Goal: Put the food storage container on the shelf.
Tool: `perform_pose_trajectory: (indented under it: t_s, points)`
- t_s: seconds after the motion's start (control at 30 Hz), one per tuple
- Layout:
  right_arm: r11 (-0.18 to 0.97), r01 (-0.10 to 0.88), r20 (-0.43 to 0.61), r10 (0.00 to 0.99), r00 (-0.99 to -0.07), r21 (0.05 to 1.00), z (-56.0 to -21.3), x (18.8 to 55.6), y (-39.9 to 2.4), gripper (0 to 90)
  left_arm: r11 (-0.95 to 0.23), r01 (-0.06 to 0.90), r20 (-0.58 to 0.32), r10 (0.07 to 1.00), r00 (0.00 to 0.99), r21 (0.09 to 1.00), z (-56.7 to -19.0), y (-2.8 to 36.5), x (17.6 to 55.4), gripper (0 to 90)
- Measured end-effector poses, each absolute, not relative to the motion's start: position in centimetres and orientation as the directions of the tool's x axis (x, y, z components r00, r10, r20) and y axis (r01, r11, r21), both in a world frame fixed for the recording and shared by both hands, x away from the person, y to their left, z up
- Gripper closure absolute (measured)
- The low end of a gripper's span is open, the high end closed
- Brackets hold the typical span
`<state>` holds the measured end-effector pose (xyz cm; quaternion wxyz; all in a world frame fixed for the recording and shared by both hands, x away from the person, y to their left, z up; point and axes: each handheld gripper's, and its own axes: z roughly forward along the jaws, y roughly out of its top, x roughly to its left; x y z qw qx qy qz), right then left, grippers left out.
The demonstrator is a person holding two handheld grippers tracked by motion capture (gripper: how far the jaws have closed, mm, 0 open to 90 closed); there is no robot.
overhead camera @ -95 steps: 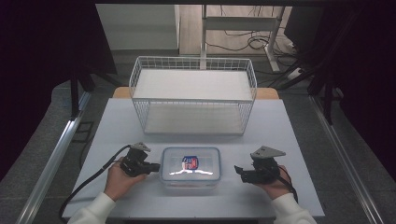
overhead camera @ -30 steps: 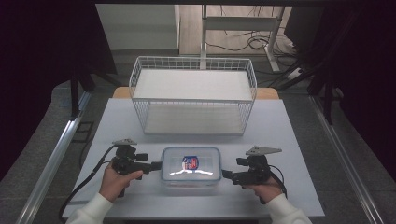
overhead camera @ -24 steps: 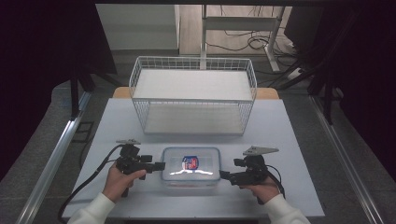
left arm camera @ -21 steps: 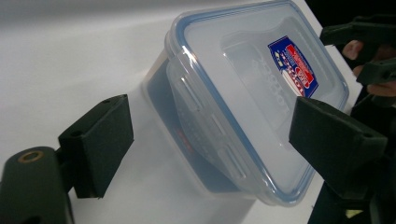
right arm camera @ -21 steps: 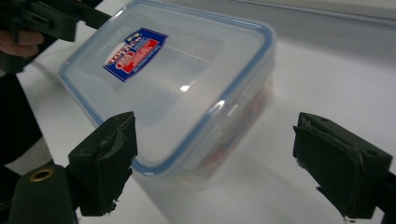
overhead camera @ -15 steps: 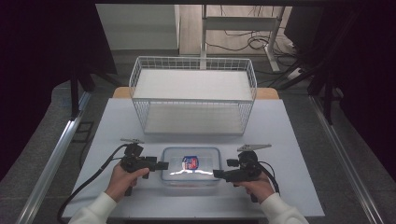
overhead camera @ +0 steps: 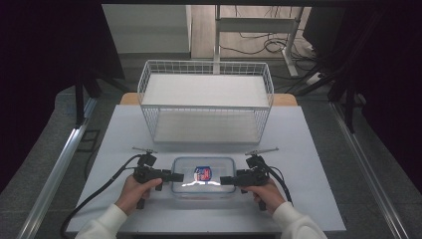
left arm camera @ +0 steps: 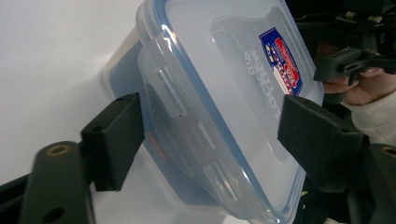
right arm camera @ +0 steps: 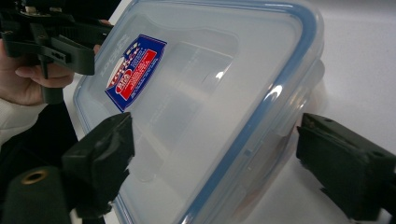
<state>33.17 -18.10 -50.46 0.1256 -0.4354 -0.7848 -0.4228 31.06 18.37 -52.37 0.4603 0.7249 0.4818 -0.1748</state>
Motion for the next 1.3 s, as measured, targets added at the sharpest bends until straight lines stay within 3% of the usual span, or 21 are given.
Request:
perform_pose_trajectory:
  t_s: [0.17,0.2,0.63,1.3]
  points:
    - [0.249,0.799,0.572,0.586,-0.574,0.547,-50.3,33.1,-18.3,20.6,-0.109,0.859,-0.693,0.545,0.472,0.500,-52.1,18.5,30.9,29.9]
    - [0.234,0.805,0.576,0.593,-0.563,0.546,-50.0,33.1,-18.6,26.8,-0.104,0.858,-0.690,0.550,0.470,0.502,-52.0,18.5,30.8,31.4]
    - [0.190,0.792,0.561,0.611,-0.559,0.581,-48.8,31.3,-19.3,42.4,-0.087,0.835,-0.665,0.562,0.492,0.544,-50.7,18.9,29.0,44.1]
    - [0.131,0.809,0.595,0.613,-0.520,0.573,-48.2,30.1,-19.8,49.8,-0.075,0.830,-0.658,0.571,0.490,0.553,-50.0,18.9,27.8,48.8]
